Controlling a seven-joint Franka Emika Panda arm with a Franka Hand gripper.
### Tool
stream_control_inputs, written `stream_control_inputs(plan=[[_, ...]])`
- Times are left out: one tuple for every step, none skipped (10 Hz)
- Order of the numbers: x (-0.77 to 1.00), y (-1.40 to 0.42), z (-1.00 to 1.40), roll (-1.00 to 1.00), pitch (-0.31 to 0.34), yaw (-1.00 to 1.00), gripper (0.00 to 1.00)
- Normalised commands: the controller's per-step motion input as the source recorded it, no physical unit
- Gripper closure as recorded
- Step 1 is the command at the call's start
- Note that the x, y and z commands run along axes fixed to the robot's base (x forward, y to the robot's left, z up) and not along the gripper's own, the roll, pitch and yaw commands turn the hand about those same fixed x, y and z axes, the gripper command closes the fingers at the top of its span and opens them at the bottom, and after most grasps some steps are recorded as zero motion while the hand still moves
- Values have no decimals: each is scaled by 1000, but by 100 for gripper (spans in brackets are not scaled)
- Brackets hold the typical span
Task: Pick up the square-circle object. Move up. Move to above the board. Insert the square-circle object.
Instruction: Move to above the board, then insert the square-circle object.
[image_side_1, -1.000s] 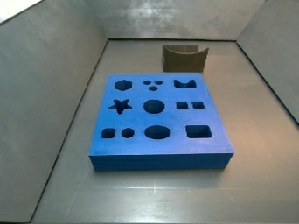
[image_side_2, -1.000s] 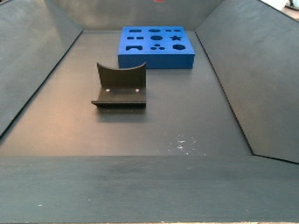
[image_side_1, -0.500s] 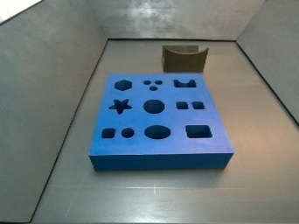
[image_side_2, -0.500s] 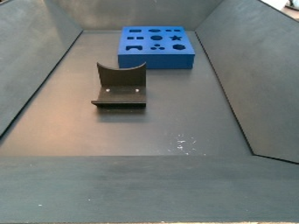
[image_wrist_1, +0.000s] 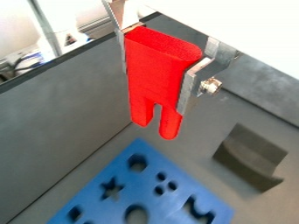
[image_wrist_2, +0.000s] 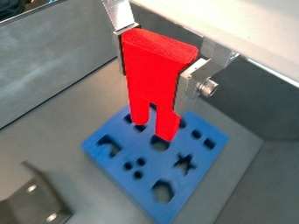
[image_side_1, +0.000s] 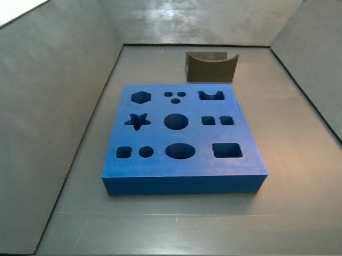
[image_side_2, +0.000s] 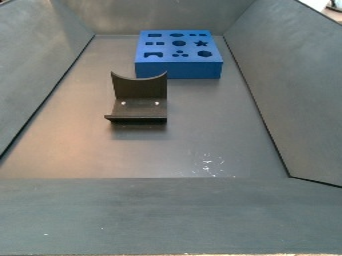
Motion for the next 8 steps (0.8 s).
stream_control_inputs(plan=[[10,-526,24,-18,87,-38,100],[31,-315,20,-13,93,-4,100],[31,-225,23,-12,94,-5,100],[37,0,-17,1,10,0,100],[0,0,-29,0,0,0,100],[0,0,0,3,20,0,100],[0,-20,-20,0,0,0,100],[31,-129,-577,0,-76,-891,100]])
